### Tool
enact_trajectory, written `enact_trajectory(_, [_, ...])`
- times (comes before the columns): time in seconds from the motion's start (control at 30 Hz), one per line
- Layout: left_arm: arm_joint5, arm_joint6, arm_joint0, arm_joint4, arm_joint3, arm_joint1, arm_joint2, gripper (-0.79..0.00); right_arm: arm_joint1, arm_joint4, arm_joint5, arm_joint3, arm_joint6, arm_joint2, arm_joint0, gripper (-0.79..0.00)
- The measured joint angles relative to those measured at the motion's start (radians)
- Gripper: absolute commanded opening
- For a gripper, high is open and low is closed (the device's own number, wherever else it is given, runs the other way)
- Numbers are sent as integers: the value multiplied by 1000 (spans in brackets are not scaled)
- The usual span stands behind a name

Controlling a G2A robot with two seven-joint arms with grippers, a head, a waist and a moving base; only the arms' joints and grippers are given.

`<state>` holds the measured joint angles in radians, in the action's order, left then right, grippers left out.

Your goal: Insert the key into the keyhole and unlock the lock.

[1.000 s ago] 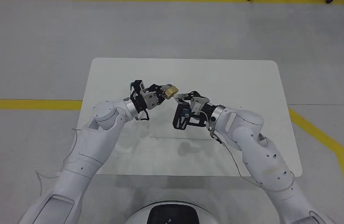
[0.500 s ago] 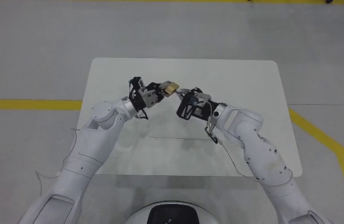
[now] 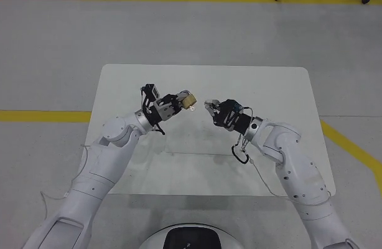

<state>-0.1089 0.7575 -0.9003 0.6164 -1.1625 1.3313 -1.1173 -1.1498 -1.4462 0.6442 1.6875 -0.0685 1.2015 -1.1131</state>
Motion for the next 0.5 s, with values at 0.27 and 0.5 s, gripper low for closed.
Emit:
enact_trajectory(0.27, [8, -57, -8, -1, -17, 4, -4, -785, 7, -167, -32, 100, 11, -26, -36, -579])
enact_trajectory(0.5, [14, -69, -12, -13, -33, 7, 3, -785, 5, -190, -39, 115, 7, -50, -28, -616])
